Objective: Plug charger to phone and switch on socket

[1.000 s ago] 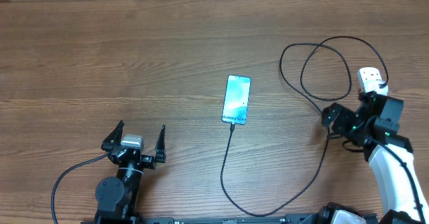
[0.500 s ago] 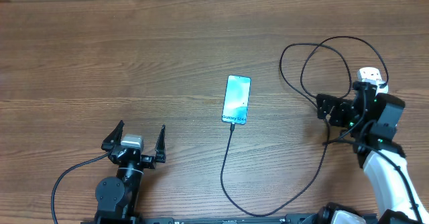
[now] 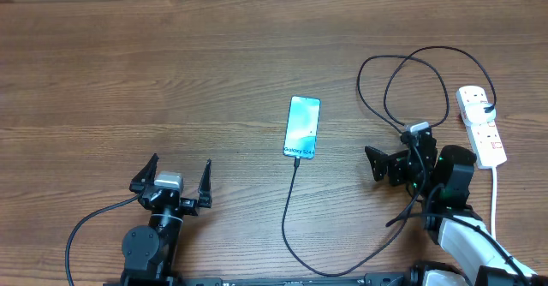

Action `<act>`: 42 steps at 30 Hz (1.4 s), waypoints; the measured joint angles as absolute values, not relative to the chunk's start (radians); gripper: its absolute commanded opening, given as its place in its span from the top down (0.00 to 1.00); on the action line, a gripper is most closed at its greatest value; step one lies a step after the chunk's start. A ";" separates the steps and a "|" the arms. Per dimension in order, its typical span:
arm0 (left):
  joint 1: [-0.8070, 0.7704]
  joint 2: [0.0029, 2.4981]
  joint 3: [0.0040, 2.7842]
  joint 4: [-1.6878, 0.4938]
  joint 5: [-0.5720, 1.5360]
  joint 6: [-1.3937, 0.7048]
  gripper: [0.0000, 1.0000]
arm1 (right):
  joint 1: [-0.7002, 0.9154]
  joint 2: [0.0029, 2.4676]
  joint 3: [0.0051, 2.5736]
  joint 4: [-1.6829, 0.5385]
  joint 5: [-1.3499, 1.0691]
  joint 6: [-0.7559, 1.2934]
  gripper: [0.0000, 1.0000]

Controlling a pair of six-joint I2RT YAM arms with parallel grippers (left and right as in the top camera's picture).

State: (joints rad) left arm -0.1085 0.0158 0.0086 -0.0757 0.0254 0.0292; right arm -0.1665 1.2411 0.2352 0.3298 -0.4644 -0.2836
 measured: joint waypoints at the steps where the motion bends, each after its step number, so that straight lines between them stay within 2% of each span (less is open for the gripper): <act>1: -0.109 0.016 0.009 -0.076 0.025 0.029 0.00 | -0.167 1.240 0.235 0.332 -0.465 -0.290 0.00; 9: -0.109 0.016 0.009 -0.076 0.025 0.029 0.00 | -0.167 1.239 0.224 0.342 -0.464 -0.309 0.00; 25: -0.109 0.016 0.009 -0.076 0.025 0.029 0.00 | -0.167 1.198 0.027 0.453 -0.445 -0.315 0.00; 42: -0.109 0.016 0.009 -0.076 0.025 0.029 0.00 | -0.167 0.976 0.017 0.215 -0.435 -0.315 0.00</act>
State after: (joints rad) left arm -0.1085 0.0158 0.0086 -0.0757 0.0254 0.0292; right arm -0.1665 0.9764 0.0174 0.2146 -0.4355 -0.3149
